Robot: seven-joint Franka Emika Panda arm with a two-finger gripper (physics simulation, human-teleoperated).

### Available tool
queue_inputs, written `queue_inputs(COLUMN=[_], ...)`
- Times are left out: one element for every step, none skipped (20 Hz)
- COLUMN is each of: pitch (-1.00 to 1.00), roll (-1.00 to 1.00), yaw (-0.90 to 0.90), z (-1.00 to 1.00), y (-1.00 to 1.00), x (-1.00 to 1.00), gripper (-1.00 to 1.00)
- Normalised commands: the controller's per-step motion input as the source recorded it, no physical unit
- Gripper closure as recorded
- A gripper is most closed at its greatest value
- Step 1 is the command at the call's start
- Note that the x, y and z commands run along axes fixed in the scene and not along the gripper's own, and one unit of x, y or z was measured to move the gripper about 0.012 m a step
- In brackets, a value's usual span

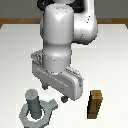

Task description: Put the loop with the handle onto the peg.

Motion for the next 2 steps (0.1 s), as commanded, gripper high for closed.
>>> queue_inputs(pitch=[0.0, 0.0], roll=[0.0, 0.0], yaw=[0.0, 0.0], z=[0.0, 0.0], y=[0.0, 0.0], x=[0.0, 0.0], gripper=[-1.0, -1.0])
